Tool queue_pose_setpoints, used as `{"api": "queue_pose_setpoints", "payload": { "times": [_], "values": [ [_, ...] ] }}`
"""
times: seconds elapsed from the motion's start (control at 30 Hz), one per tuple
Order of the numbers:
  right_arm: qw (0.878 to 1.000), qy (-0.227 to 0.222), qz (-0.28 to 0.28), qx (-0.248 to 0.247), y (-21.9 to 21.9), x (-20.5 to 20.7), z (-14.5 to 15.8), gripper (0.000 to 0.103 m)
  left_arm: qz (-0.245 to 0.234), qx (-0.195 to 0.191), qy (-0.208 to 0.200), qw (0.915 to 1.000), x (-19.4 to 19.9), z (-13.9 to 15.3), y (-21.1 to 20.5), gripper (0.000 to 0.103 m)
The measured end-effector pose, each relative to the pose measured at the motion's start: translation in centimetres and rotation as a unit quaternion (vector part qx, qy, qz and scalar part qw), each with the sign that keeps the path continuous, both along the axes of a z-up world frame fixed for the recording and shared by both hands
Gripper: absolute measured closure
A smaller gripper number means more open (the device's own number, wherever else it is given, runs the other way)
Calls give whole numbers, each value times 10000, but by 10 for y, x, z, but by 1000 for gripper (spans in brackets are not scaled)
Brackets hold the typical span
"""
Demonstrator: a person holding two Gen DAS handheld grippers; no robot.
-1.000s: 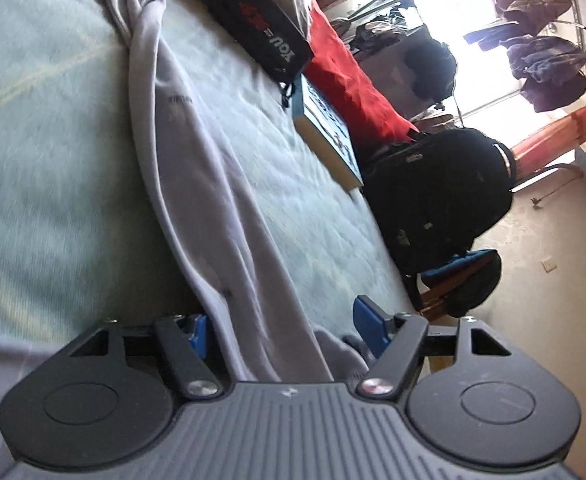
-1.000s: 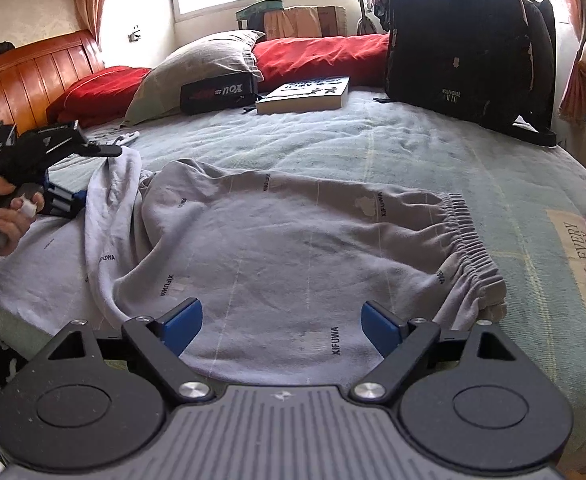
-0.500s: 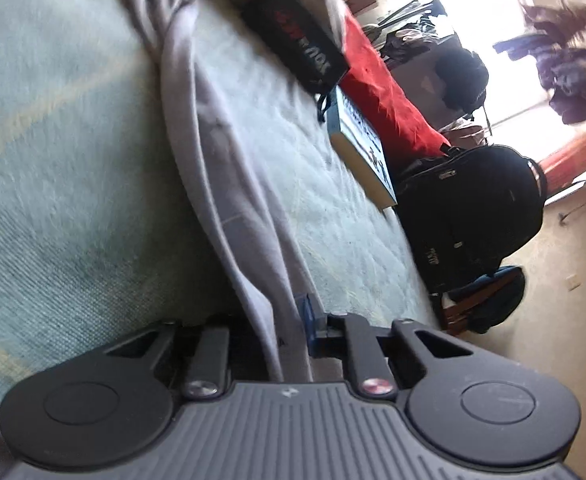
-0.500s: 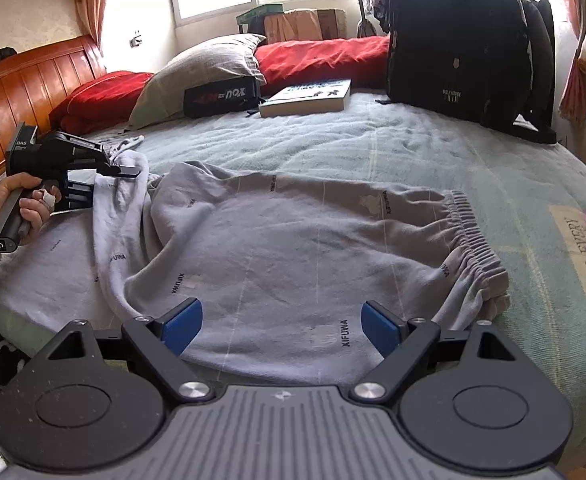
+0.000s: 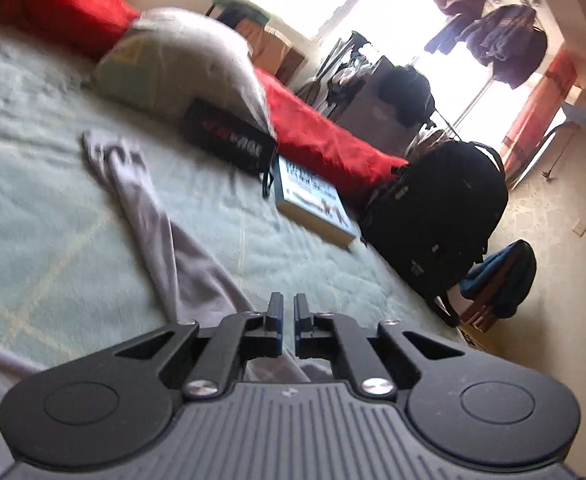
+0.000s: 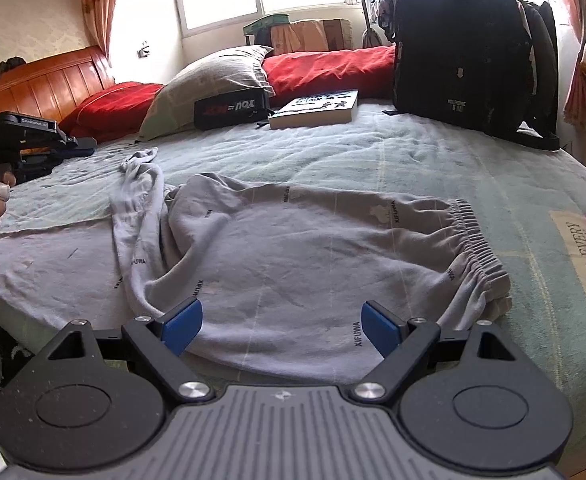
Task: Fold clothes
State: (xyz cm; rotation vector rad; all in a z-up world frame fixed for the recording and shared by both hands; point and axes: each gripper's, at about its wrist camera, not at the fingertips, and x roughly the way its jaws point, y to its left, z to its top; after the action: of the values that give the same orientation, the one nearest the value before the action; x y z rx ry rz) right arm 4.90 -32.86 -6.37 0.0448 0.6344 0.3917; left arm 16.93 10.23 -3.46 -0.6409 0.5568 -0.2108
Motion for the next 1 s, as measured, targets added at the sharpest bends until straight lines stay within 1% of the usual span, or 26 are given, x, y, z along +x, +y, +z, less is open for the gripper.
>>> {"api": "queue_pose_setpoints", "payload": {
  "times": [0.07, 0.13, 0.17, 0.2, 0.27, 0.33, 0.43, 0.57, 0.67, 0.73, 0.77, 0.8, 0.83, 0.87, 0.93, 0.97, 1.0],
  "values": [
    [10000, -19, -12, -12, 1, -3, 1, 13, 78, -176, 193, 9996, 1, -8, 3, 98],
    [10000, -38, -8, -27, 1, -8, 1, 12, 155, -224, 376, 9989, 1, -19, 6, 87],
    [10000, -38, -12, -34, 0, -9, 1, 11, 194, -216, 485, 9984, 2, -24, 7, 76],
    [10000, -22, -29, -35, -2, -10, 1, 10, 226, -264, 606, 9976, 4, -31, 9, 70],
    [10000, 13, -67, -36, -4, -11, -1, 10, 261, -574, 888, 9940, 12, -47, 19, 66],
    [9999, 53, -136, -31, -6, -9, -3, 10, 304, -864, 1144, 9892, 21, -63, 25, 65],
    [9998, 102, -178, -41, -7, -6, -6, 10, 386, -1189, 1335, 9831, 30, -83, 30, 64],
    [9997, 177, -164, -76, -5, 0, -10, 10, 142, -1445, 1260, 9813, 45, -86, 24, 54],
    [9996, 243, -138, -66, -3, 6, -14, 10, 39, -1375, 1175, 9835, 60, -89, 17, 54],
    [9995, 272, -114, -79, 0, 9, -16, 10, 77, -1503, 1110, 9824, 69, -96, 18, 54],
    [9995, 272, -112, -90, 0, 9, -16, 10, 101, -1545, 1080, 9820, 73, -98, 19, 57],
    [9995, 272, -111, -101, 0, 9, -16, 10, 138, -1529, 1095, 9821, 78, -100, 20, 71],
    [9995, 272, -109, -112, 1, 9, -16, 10, 204, -1500, 1165, 9816, 80, -102, 20, 79],
    [9995, 271, -107, -123, 1, 9, -16, 10, 267, -1487, 1240, 9807, 82, -105, 22, 92],
    [9995, 270, -107, -141, 1, 10, -16, 10, 306, -1562, 1296, 9787, 81, -107, 25, 96],
    [9995, 267, -127, -133, 0, 10, -15, 10, 320, -1534, 1271, 9794, 79, -104, 24, 98],
    [9995, 261, -143, -135, -1, 9, -14, 10, 342, -1426, 1232, 9815, 75, -99, 23, 100]
  ]
}}
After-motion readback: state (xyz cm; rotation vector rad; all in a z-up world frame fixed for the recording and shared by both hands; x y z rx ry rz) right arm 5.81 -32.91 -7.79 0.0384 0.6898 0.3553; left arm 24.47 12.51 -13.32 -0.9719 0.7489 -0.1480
